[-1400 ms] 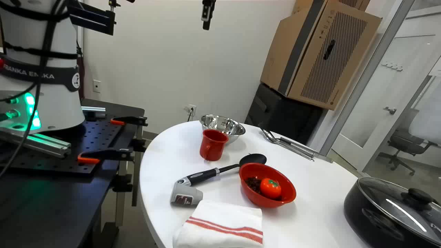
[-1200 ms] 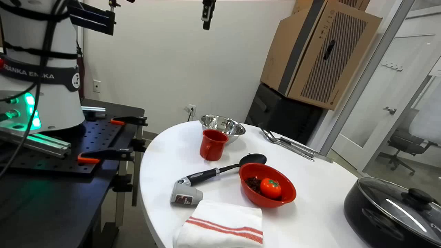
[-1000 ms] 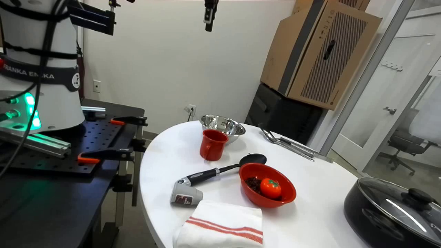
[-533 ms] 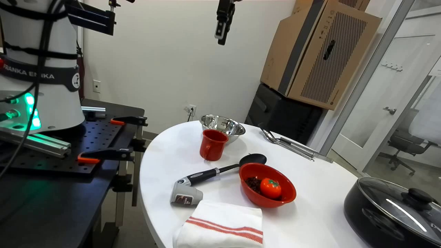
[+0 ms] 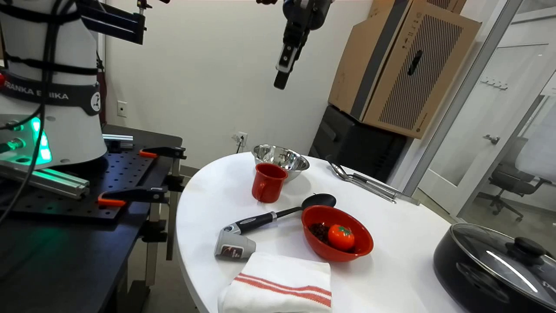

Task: Move the grey object backward

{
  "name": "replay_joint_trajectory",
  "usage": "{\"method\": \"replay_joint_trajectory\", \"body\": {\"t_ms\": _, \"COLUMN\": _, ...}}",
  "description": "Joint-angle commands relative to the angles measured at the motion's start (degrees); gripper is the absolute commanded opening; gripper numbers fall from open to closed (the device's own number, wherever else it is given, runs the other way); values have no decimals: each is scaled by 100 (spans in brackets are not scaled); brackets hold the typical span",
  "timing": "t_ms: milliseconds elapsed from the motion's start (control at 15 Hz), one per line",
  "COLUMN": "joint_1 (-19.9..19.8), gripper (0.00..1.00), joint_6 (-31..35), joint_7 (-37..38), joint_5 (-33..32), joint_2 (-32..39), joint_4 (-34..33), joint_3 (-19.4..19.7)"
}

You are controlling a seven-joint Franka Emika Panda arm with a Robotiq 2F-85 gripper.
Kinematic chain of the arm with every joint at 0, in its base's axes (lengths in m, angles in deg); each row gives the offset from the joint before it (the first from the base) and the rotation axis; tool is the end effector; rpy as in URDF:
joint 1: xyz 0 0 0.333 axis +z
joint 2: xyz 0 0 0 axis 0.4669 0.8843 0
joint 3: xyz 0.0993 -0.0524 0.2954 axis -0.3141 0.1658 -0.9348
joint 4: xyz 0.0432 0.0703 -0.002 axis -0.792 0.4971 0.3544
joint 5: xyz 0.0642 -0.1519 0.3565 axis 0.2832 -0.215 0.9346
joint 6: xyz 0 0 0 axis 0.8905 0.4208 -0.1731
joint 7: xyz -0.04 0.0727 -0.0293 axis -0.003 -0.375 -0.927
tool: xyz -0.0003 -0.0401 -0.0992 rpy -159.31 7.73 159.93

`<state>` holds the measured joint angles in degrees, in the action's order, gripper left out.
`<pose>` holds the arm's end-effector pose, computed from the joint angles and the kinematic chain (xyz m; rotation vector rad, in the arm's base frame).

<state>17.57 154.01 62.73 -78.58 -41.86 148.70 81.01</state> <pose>0.3972 -0.0593 0.3943 2.7265 -0.3719 -0.1363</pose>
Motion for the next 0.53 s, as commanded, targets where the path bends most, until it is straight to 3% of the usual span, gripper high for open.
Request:
{"method": "replay_joint_trajectory", "body": {"t_ms": 0, "joint_1": 128, "gripper": 100, "joint_6": -14, "joint_7": 44, "joint_5": -71, "joint_2": 77, "joint_4": -12, "joint_3": 129}}
{"method": "replay_joint_trajectory", "body": {"t_ms": 467, "joint_1": 152, "gripper": 100, "joint_6": -12, "joint_7": 41, "joint_5": -65, "joint_2": 62, "joint_4": -13, "joint_3": 139}}
